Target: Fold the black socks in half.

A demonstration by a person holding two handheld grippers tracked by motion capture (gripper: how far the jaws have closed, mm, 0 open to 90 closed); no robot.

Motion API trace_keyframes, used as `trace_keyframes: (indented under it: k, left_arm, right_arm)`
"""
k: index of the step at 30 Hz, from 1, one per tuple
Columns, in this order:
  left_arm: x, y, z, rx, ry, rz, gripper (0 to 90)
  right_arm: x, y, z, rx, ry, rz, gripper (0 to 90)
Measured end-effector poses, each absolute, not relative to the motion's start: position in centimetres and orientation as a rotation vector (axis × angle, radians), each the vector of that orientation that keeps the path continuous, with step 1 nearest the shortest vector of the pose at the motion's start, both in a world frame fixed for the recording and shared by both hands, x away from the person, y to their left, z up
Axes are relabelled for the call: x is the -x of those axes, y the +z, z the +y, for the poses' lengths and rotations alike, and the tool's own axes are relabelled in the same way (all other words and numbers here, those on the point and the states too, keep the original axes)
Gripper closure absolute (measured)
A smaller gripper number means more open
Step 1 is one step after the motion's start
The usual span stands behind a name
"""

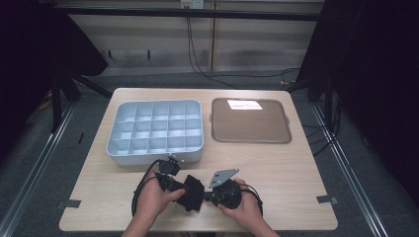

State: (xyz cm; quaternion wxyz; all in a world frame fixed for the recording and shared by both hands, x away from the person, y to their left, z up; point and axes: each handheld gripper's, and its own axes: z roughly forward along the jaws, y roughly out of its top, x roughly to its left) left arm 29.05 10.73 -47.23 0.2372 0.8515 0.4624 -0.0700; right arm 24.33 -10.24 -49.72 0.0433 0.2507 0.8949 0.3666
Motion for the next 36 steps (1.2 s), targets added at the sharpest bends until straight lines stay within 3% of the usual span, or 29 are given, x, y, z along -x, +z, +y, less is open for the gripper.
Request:
trace_keyframes:
  k: [9, 19, 32, 36]
  left_arm:
    - [-29.1, -47.5, 11.0, -2.309, -0.275, 1.237, 58.6]
    - [-28.7, -47.1, 10.3, -2.331, -0.228, 1.214, 71.9]
    - [-29.1, -45.8, 10.1, -2.387, -0.215, 1.225, 74.7]
    - [-29.3, -45.3, 10.7, -2.382, -0.208, 1.229, 74.7]
  right_arm:
    - [-24.3, -49.7, -10.2, -0.766, 1.123, 2.732, 89.7]
    - [-24.4, -49.7, -10.2, -0.756, 1.121, 2.734, 89.3]
    - [-24.4, -49.8, -10.5, -0.778, 1.139, 2.722, 80.7]
    - [-24.5, -49.8, -10.6, -0.795, 1.136, 2.714, 73.5]
